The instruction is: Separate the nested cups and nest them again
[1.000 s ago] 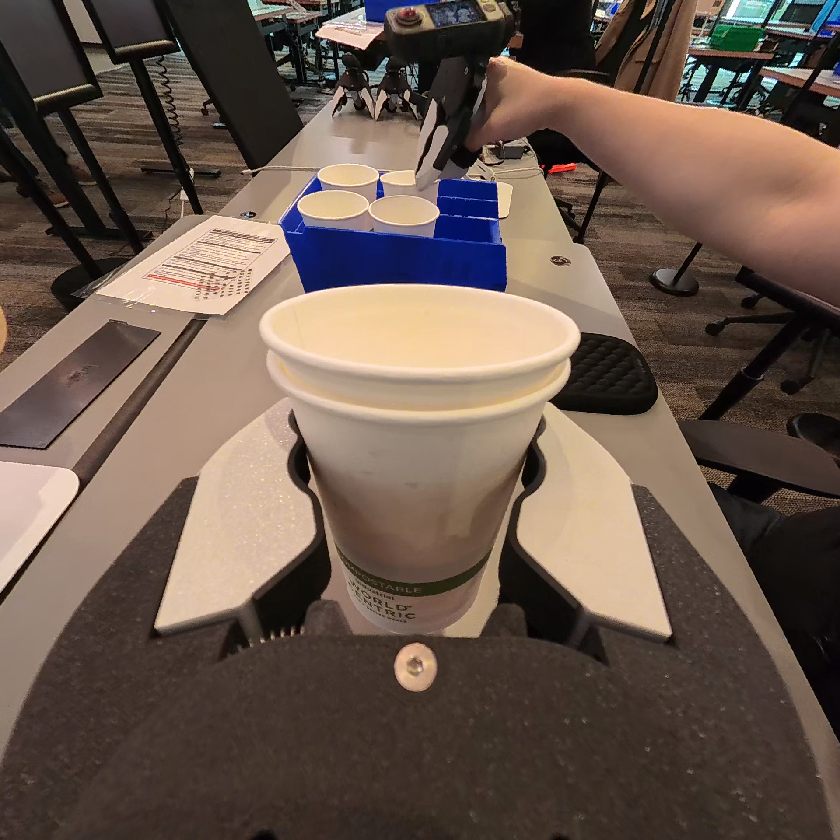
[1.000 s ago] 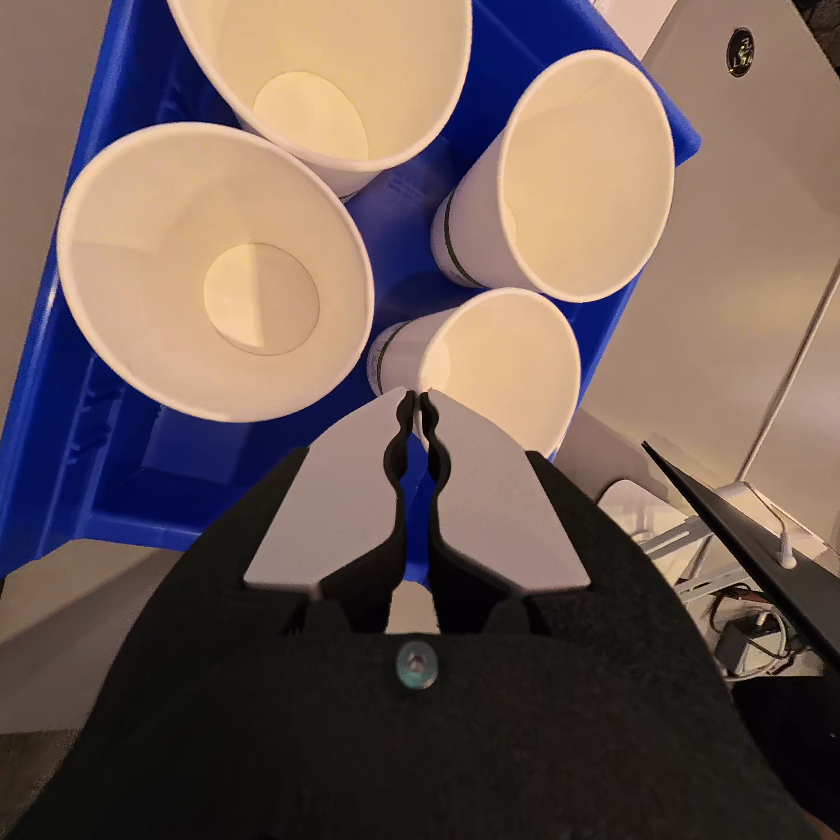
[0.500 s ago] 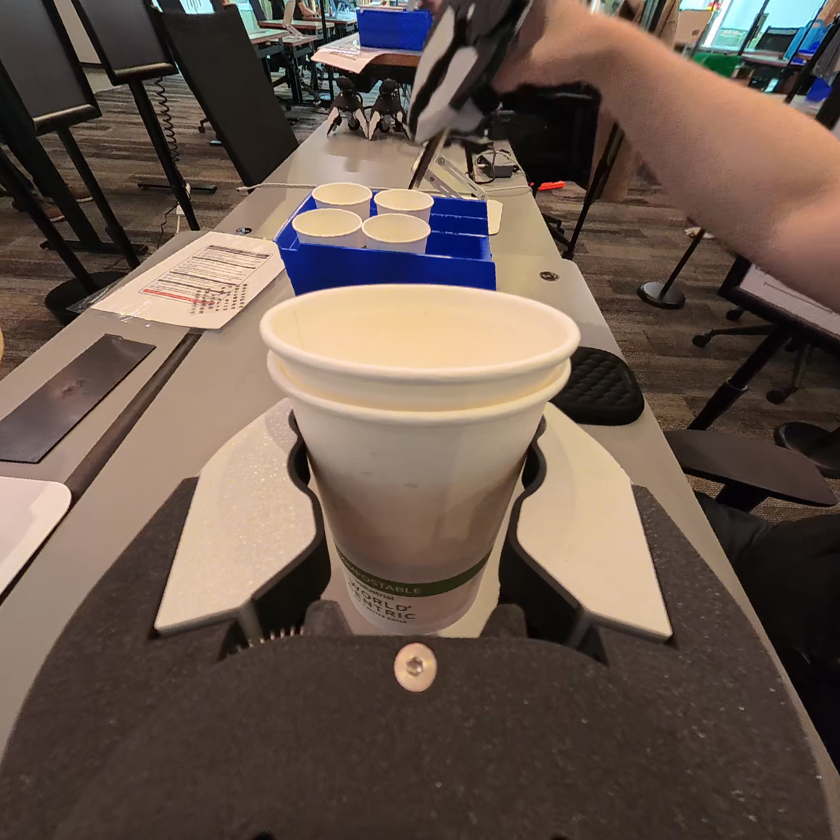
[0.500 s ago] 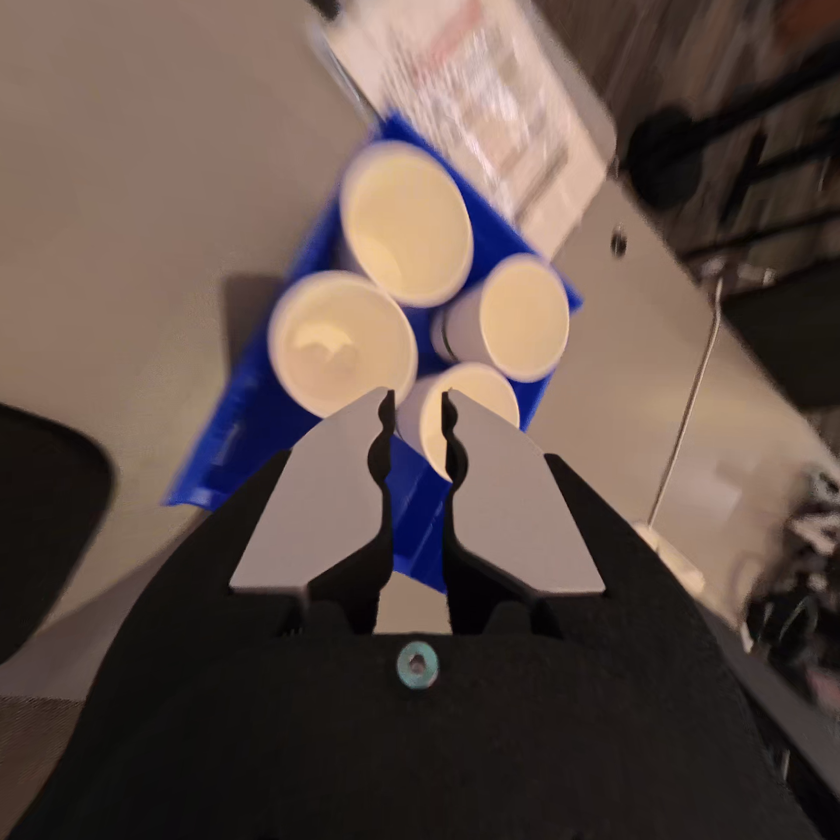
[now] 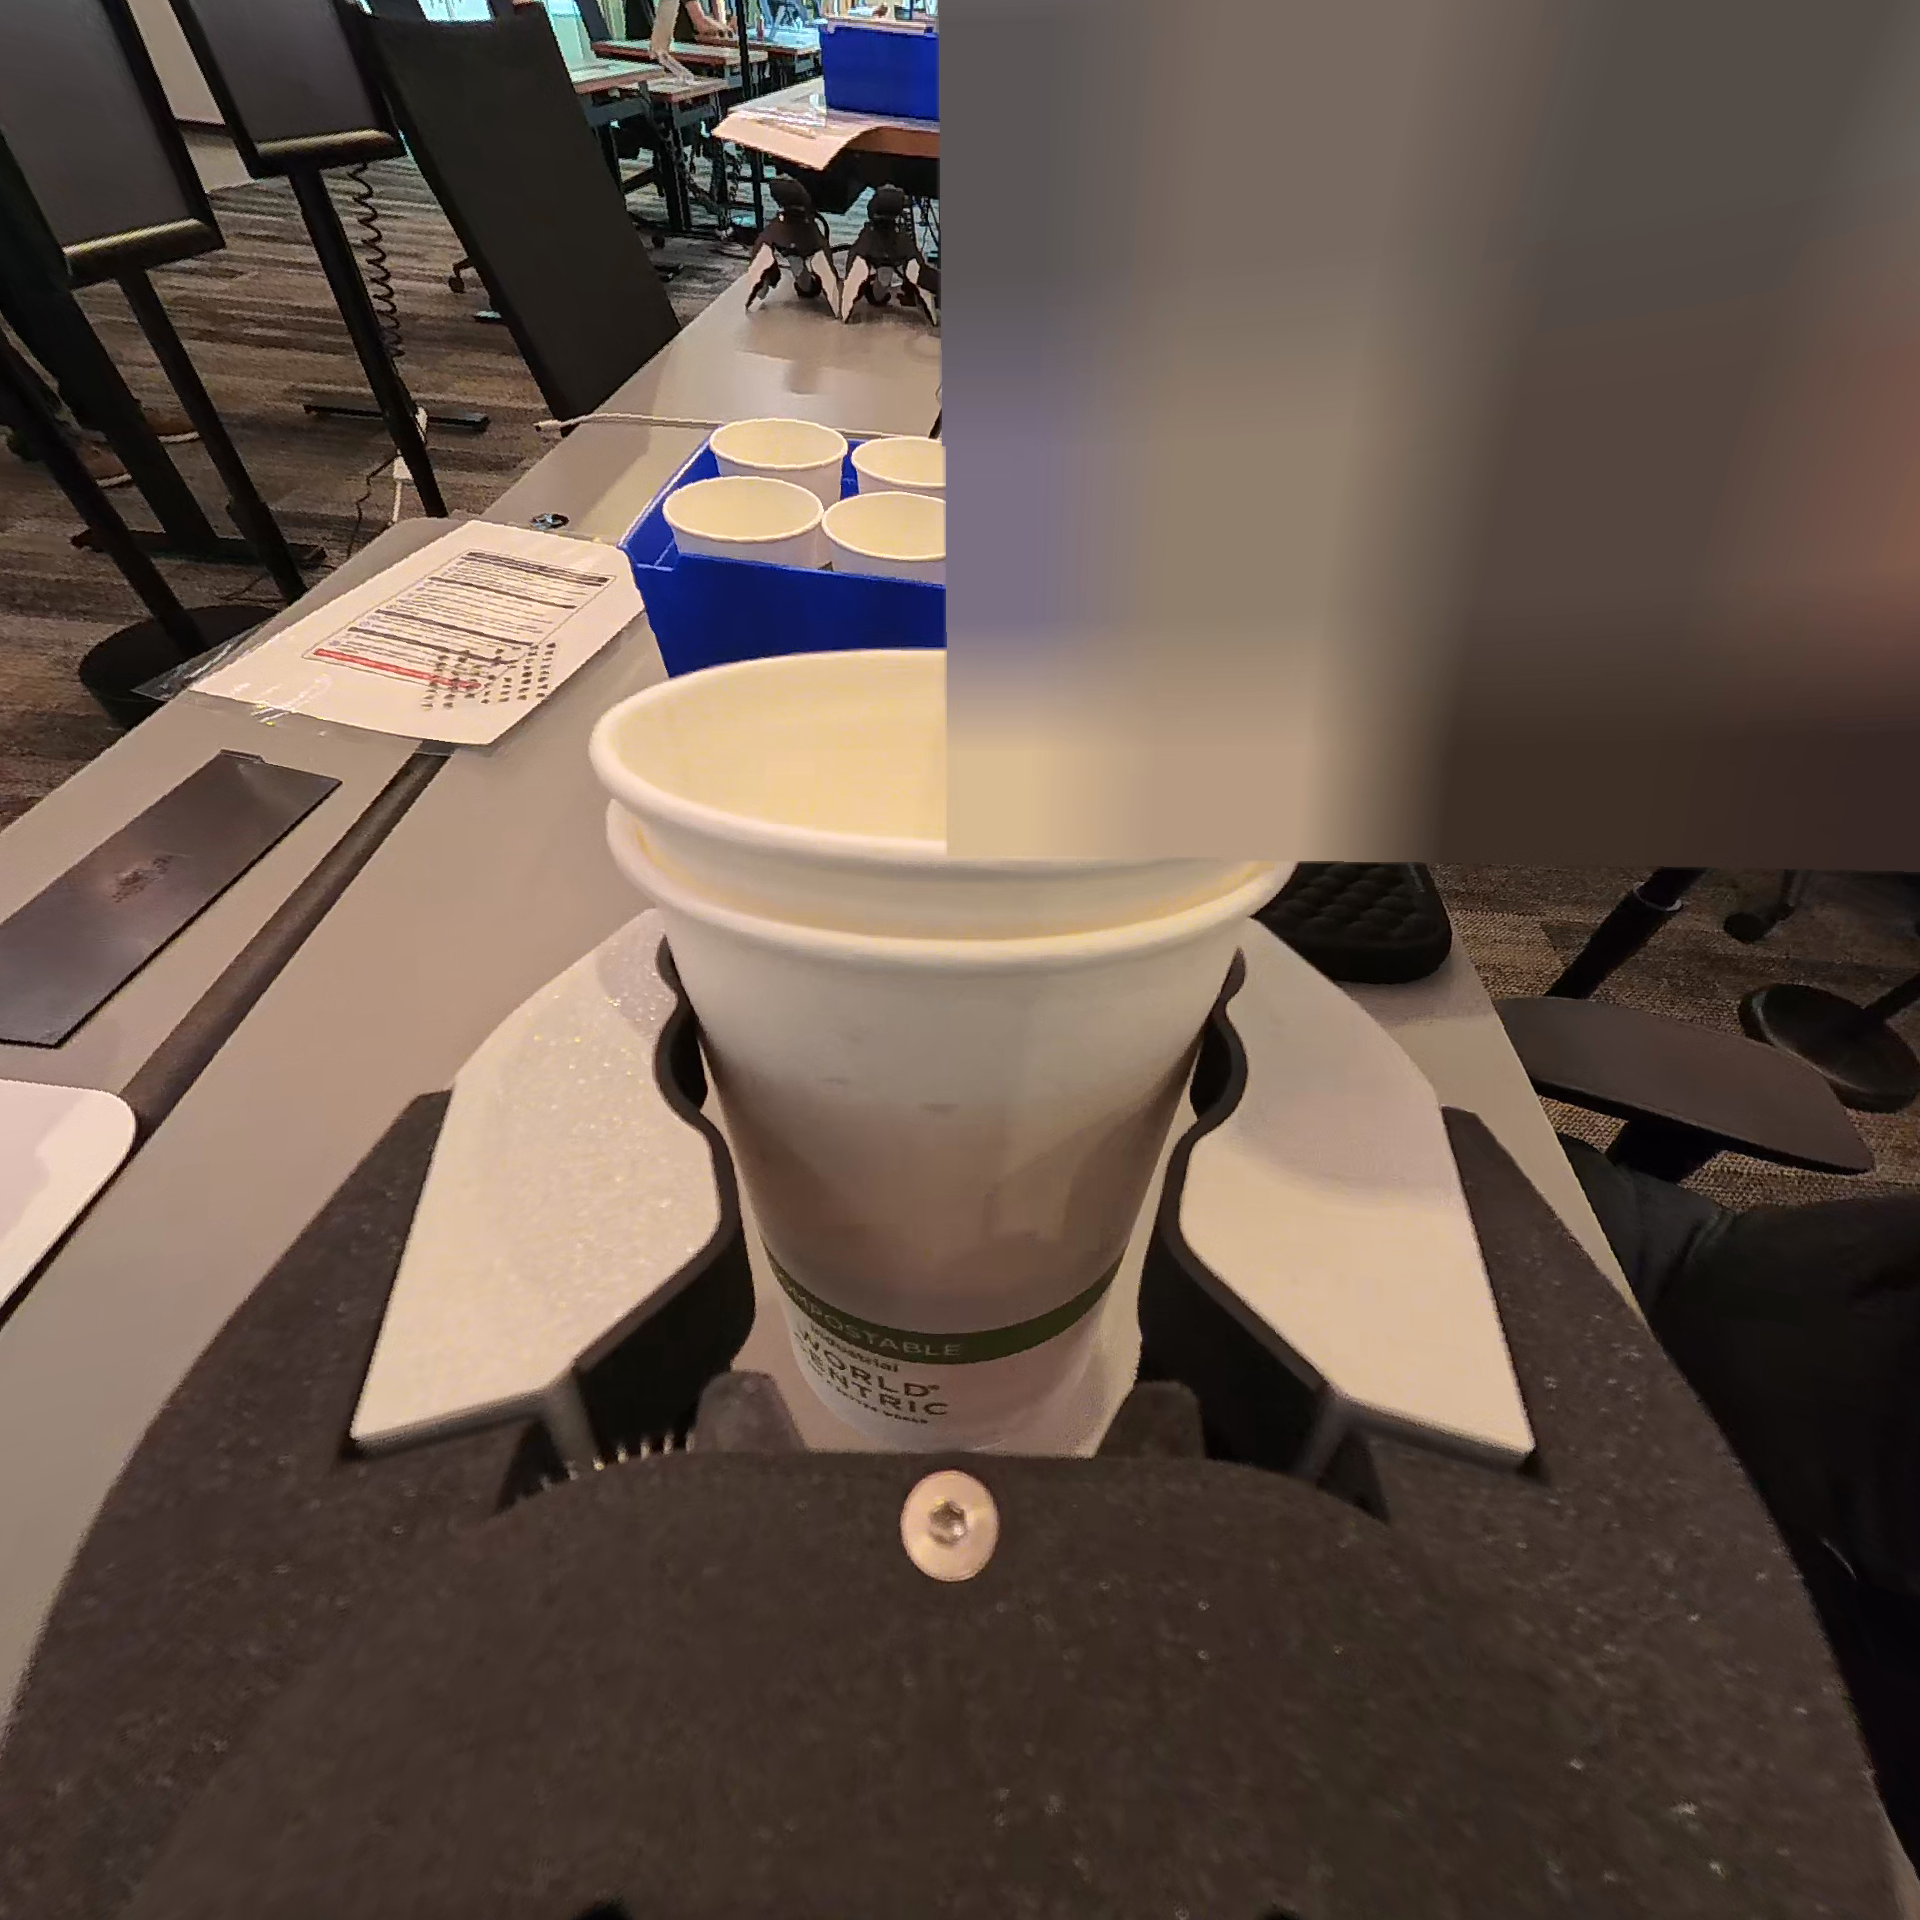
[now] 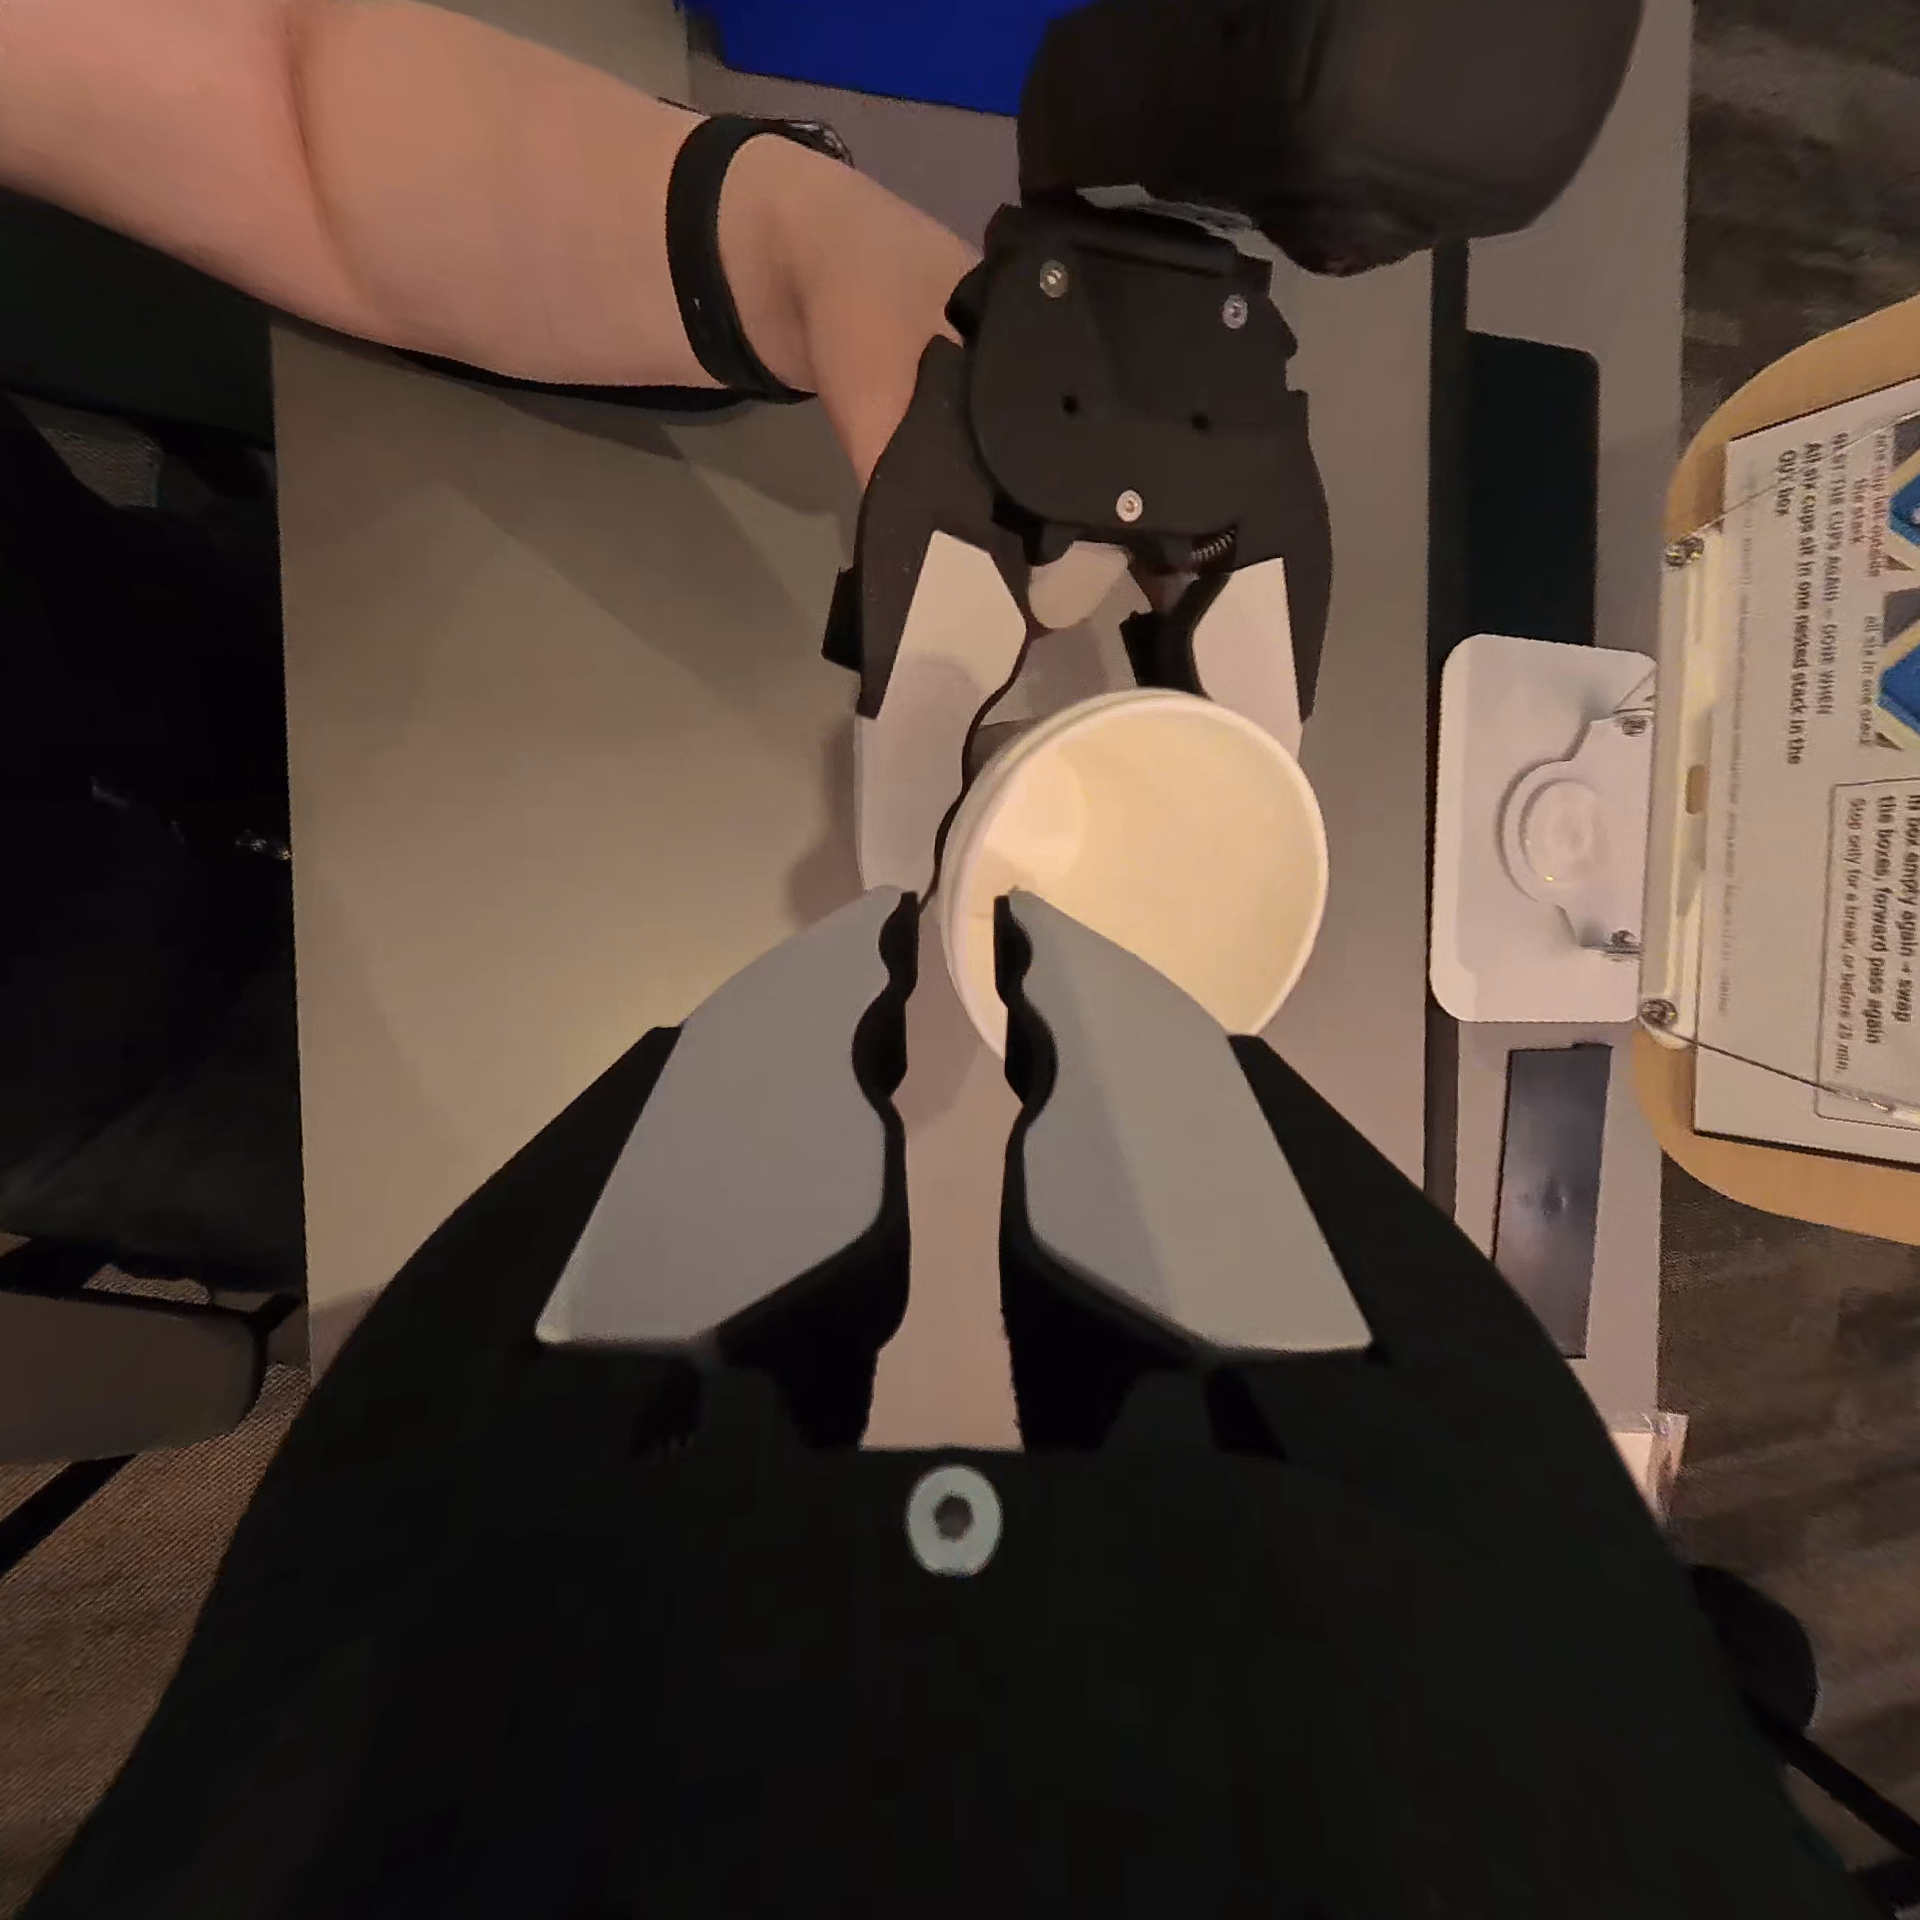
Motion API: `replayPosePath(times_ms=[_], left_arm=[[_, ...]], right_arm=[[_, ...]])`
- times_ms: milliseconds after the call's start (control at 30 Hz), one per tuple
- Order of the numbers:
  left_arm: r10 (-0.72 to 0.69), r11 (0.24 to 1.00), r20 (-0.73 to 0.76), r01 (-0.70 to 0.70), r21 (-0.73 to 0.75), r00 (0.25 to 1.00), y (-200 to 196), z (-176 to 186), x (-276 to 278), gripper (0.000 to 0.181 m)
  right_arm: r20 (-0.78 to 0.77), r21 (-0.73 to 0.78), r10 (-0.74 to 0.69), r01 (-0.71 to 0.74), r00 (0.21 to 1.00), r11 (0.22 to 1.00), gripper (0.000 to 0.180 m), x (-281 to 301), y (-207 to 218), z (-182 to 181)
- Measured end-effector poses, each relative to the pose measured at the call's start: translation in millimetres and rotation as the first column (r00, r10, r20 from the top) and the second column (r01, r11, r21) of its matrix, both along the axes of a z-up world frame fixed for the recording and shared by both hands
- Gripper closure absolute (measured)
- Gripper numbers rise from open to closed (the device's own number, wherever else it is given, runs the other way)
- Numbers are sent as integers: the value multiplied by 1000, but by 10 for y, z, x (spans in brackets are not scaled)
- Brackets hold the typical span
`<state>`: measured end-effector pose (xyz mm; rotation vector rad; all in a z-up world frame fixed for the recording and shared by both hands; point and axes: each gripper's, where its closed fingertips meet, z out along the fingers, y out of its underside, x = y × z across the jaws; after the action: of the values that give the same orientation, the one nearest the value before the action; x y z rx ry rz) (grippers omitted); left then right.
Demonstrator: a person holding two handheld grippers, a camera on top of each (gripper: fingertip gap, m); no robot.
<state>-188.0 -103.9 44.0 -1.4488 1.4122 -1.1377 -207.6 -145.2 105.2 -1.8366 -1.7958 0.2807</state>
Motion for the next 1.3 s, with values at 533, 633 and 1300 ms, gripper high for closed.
replayPosePath(times_ms=[533, 633, 1300], left_arm=[[-5, 1000, 27, 5, 8, 1000, -25, 91, -28, 88], [-7, 1000, 25, 6, 6, 1000, -28, 82, -24, 88], [5, 1000, -6, -5, 5, 1000, 27, -15, -5, 88]], right_arm=[[61, -61, -10, 14, 998, 998, 177, -50, 32, -151], [67, -62, -13, 17, 998, 998, 177, -39, 31, -151], [33, 284, -657, 623, 753, 729, 177, 2515, -189, 1201]])
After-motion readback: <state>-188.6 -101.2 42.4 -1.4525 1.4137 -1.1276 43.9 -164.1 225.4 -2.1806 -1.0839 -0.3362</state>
